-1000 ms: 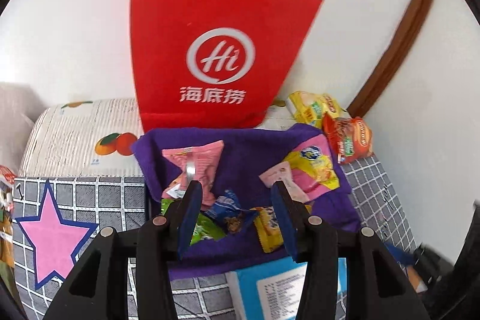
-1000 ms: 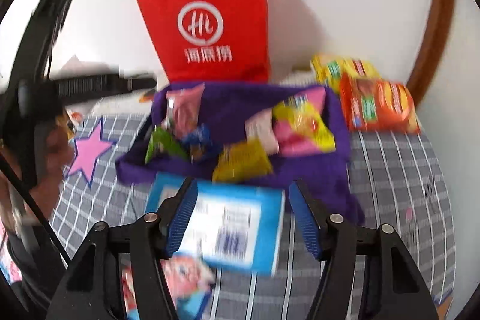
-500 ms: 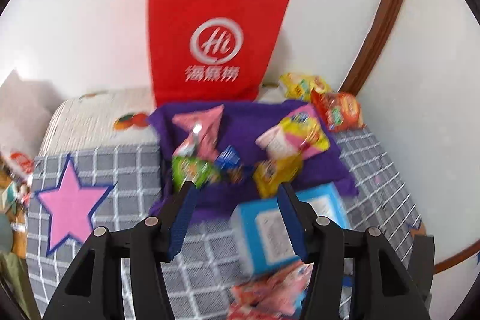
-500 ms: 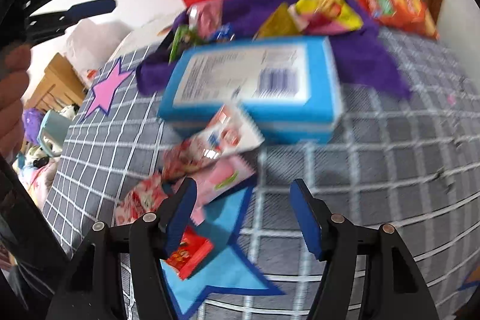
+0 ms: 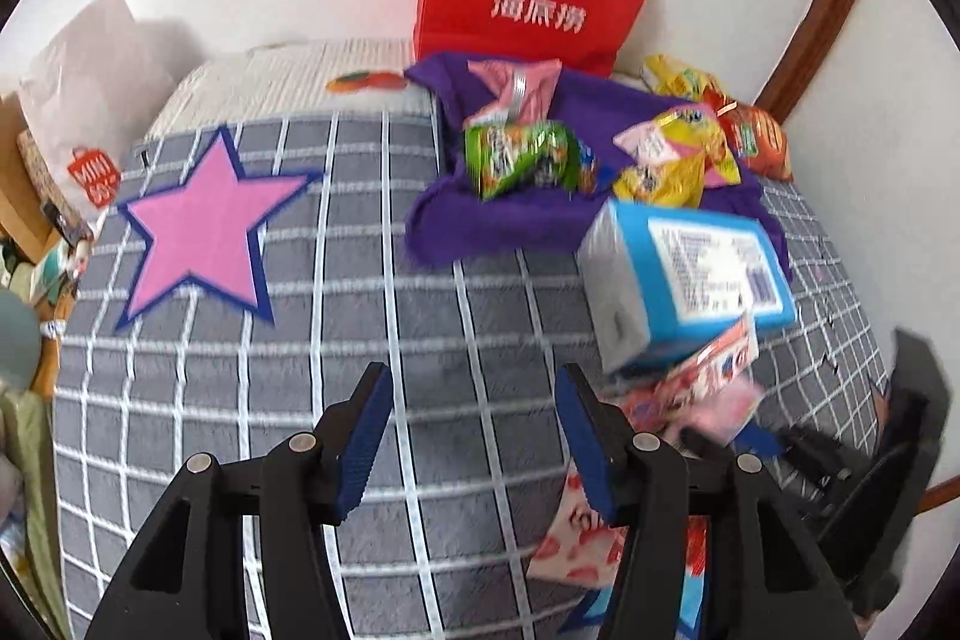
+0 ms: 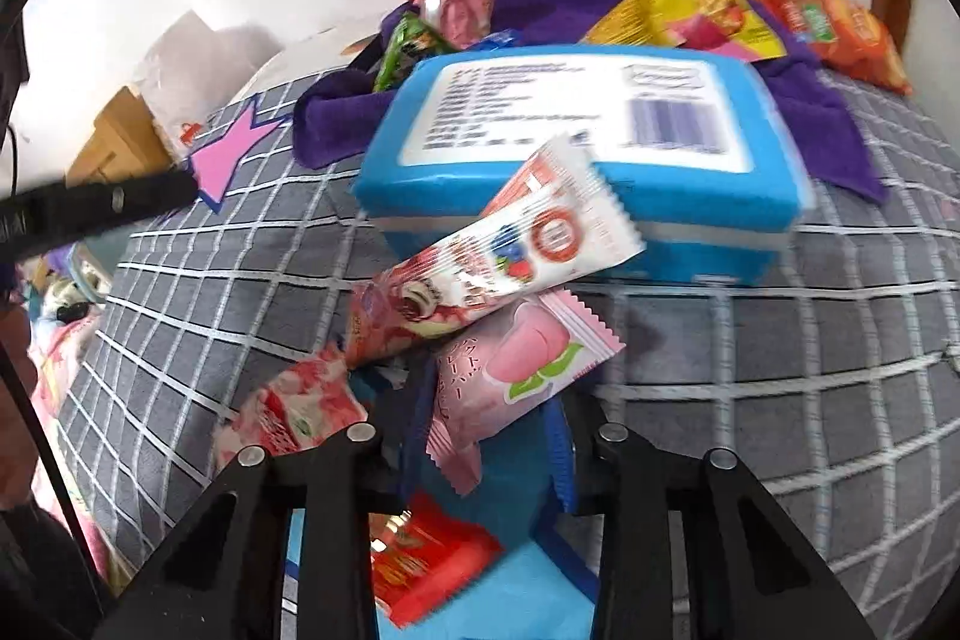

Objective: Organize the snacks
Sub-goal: 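Move the left tool to the strawberry packet while the right tool grasps the pink candy, then grasp the red-white strawberry packet with the left tool while the right tool lifts the pink candy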

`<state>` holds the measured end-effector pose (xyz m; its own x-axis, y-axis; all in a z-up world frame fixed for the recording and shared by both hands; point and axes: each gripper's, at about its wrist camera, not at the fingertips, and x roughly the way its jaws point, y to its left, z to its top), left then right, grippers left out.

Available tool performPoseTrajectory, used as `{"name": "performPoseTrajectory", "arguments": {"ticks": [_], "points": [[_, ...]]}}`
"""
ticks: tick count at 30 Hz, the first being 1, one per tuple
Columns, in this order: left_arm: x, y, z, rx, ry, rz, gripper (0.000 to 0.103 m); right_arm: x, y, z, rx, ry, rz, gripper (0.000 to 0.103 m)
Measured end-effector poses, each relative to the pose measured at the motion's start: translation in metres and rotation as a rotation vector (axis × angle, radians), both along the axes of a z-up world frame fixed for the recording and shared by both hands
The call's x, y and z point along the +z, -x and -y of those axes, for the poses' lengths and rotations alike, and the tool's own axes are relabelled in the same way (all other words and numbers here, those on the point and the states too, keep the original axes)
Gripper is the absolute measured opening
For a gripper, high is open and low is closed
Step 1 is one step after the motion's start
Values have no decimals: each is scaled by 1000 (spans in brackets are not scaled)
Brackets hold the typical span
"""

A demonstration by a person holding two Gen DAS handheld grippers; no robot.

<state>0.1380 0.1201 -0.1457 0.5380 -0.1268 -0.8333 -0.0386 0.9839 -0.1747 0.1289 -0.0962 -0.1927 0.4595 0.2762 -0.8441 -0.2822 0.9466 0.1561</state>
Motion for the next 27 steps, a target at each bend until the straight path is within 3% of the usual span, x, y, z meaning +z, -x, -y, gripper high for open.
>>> {"name": "performPoseTrajectory", "arguments": {"ticks": [6, 12, 16, 19, 22, 24, 27], "points": [[-22, 14, 25, -57, 46, -45, 54, 13, 23, 44, -60, -12, 19, 32], [-42, 19, 54, -128, 58, -99, 54, 9, 28, 79, -55, -29, -30, 33], [-52, 24, 68, -166, 55, -114, 63, 0, 26, 88, -40, -19, -65, 34], [-57, 29, 81, -203, 10, -98, 73, -2, 21, 91, -50, -16, -72, 42], [-57, 31, 85, -212, -22, -79, 74, -1, 22, 94, -82, 39, -42, 58], [-57, 28, 81, -203, -3, -77, 73, 0, 25, 98, -94, 38, -37, 61], [-57, 23, 76, -168, -20, -62, 59, -1, 33, 108, -138, 10, -48, 66]]}}
